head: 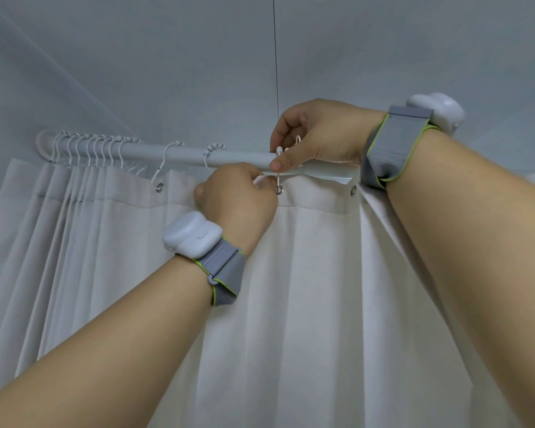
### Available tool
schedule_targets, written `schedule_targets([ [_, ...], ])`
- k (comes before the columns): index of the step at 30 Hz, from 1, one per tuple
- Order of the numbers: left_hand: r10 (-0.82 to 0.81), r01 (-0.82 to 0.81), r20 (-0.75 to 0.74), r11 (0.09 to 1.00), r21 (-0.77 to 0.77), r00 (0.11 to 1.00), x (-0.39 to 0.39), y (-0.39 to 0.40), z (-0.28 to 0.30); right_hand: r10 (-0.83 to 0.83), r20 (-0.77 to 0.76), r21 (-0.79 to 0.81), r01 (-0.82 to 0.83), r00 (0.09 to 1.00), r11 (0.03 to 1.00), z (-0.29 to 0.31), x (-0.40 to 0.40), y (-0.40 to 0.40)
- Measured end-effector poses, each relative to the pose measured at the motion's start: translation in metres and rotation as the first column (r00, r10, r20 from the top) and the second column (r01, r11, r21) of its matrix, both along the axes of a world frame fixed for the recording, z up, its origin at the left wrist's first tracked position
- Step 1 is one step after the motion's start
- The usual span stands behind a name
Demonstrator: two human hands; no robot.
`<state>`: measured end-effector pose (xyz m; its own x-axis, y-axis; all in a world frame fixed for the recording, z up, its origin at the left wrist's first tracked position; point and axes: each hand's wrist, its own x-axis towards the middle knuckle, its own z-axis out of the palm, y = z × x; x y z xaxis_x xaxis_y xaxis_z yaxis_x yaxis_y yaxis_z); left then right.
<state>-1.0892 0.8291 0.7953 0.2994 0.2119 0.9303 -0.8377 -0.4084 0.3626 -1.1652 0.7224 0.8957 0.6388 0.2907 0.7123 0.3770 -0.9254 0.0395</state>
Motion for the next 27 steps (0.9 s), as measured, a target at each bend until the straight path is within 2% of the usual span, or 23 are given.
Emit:
schedule_targets([
  [5, 0.0, 0.005, -0.085, 0.998, 0.055, 0.996, 0.002, 0.002, -0.001, 0.025, 0.022, 0.03, -0.025, 0.999, 0.999, -0.002, 0.002, -0.001],
  [12, 0.102, -0.07, -0.142, 0.974, 0.214, 0.985, -0.003, 0.015, 0.003, 0.079, 0.065, 0.098, -0.085, 0.995, 0.992, -0.005, 0.004, -0.003],
  [15, 0.129, -0.105, -0.087, 0.966, 0.238, 0.988, -0.005, 0.017, -0.002, 0.011, 0.067, 0.063, -0.015, 0.998, 0.998, -0.005, 0.005, 0.0],
  [17, 0.115, -0.121, 0.045, 0.976, 0.179, 0.992, -0.005, 0.018, -0.008, -0.04, 0.076, 0.037, 0.038, 0.996, 0.999, -0.005, 0.002, 0.003],
  [21, 0.189, -0.201, 0.297, 0.98, 0.009, 0.936, -0.004, 0.018, -0.022, -0.047, 0.089, 0.039, 0.043, 0.995, 0.998, -0.008, 0.0, 0.006],
  [23, 0.208, -0.208, 0.326, 0.978, -0.034, 0.922, -0.008, 0.017, -0.025, -0.051, 0.108, 0.045, 0.047, 0.993, 0.998, -0.009, 0.001, 0.005],
  [27, 0.256, -0.269, 0.222, 0.963, 0.03, 0.941, -0.005, 0.014, -0.022, -0.062, 0.136, 0.045, 0.056, 0.989, 0.997, -0.009, 0.002, 0.005],
])
